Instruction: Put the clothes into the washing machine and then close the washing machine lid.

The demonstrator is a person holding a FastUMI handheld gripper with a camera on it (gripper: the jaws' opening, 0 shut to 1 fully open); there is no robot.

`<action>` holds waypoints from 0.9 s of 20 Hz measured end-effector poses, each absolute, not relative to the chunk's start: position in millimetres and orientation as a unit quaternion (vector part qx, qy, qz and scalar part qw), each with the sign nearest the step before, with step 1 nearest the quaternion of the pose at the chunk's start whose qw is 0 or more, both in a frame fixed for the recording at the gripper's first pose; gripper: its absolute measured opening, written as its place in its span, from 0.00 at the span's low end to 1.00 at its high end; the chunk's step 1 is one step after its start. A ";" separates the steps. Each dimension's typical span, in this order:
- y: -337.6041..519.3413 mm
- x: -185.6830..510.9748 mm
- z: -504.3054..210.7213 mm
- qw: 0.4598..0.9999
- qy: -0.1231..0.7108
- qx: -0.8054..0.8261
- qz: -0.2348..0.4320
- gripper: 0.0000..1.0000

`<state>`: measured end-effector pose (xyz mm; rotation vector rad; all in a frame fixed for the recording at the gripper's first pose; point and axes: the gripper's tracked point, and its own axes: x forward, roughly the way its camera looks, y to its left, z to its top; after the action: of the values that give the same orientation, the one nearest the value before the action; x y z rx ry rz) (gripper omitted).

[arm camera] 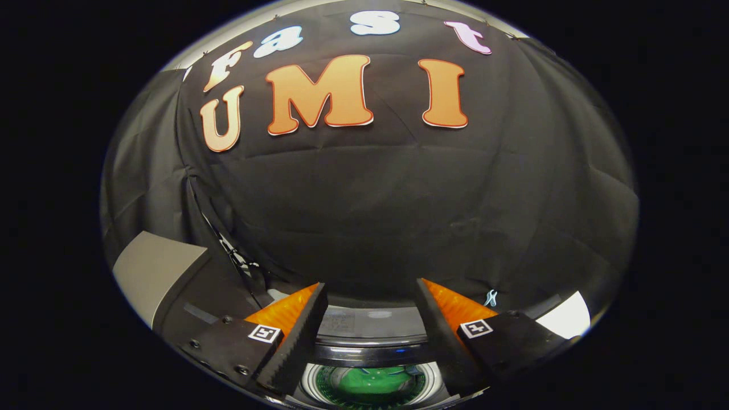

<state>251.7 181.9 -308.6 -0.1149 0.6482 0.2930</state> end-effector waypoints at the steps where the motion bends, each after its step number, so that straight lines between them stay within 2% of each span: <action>1: 181.1 246.0 -309.0 0.935 0.319 -0.056 0.143 0.99; 18: 162.5 135.0 -335.1 0.924 0.358 -0.055 0.125 0.99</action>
<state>135.0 162.5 -335.1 -0.1119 0.7349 0.2568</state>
